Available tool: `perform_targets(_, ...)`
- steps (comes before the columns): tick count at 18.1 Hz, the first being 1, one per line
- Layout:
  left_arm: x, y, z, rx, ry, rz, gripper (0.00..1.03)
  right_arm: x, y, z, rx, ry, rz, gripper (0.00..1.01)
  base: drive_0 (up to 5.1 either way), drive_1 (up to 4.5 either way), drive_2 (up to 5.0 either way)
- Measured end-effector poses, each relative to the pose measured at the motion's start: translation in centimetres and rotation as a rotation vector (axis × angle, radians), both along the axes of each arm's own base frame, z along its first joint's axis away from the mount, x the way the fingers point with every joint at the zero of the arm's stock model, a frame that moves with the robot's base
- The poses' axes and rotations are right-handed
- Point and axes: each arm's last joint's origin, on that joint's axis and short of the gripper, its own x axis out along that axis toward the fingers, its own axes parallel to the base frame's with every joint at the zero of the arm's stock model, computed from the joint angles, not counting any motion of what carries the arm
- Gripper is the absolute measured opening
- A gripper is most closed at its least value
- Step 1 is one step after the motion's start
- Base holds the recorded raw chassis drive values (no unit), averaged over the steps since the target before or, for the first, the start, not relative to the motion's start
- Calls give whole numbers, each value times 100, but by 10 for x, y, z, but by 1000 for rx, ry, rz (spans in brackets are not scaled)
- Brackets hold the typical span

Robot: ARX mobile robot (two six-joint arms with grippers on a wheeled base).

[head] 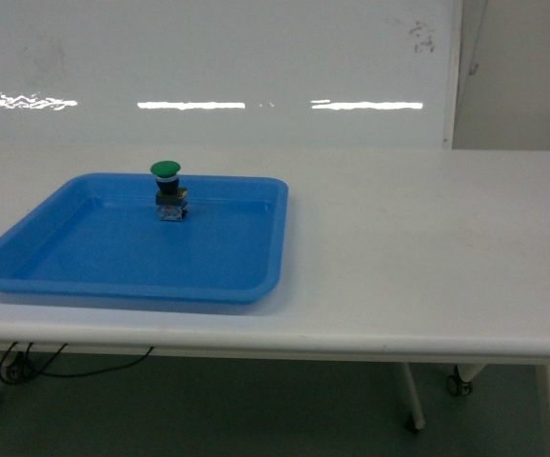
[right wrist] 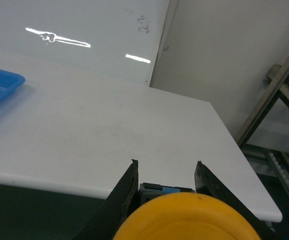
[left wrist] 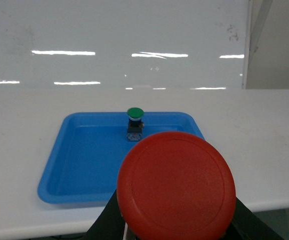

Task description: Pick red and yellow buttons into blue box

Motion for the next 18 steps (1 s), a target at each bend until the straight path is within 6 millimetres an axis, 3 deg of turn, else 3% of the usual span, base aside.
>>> perform_targets(18, 0, 0, 0, 0, 1, -3, 25, 0, 0, 0, 0, 0, 0, 29, 502, -268, -205)
